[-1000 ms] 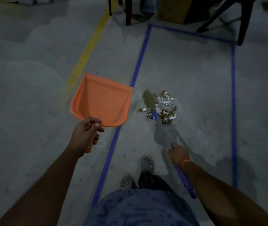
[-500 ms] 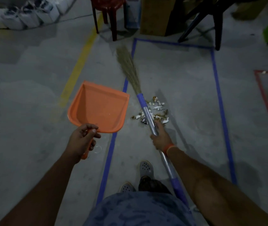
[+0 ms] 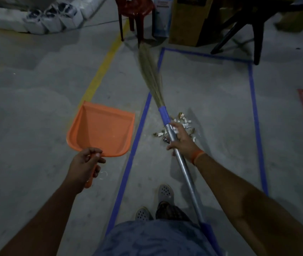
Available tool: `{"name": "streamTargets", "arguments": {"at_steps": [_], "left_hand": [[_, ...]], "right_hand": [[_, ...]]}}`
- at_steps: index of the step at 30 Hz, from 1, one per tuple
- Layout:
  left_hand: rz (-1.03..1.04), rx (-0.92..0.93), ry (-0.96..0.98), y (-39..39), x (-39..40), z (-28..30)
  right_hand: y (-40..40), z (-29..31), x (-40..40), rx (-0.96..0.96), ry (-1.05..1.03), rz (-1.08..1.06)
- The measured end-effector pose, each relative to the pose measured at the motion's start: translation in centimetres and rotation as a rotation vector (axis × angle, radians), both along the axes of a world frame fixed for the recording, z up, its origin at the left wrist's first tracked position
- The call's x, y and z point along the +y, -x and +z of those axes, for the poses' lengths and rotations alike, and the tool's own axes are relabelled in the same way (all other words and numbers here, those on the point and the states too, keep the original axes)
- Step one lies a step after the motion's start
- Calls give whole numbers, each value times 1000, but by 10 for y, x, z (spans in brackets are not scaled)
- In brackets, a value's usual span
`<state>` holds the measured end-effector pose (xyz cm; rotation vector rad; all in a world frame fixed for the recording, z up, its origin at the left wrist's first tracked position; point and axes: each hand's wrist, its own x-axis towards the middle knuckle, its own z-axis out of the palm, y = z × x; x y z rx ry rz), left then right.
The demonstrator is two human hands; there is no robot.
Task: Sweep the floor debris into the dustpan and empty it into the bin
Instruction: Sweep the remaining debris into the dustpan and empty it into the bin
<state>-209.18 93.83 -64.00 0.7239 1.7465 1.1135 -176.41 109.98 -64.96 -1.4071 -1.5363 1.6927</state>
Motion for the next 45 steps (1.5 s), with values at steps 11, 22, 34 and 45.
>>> {"name": "streamTargets", "arguments": {"at_steps": [11, 22, 34, 45], "left_hand": [[-31, -2, -14, -19, 8, -2], [-155, 6, 82, -69, 72, -27], [-181, 37, 154, -111, 148, -60], [-318, 17, 240, -91, 230, -103]], "right_hand": [[-21, -15, 27, -127, -54, 94], [-90, -34, 52, -148, -39, -67], [-158, -78, 108, -236, 92, -203], [-168, -102, 137, -209, 137, -339]]}}
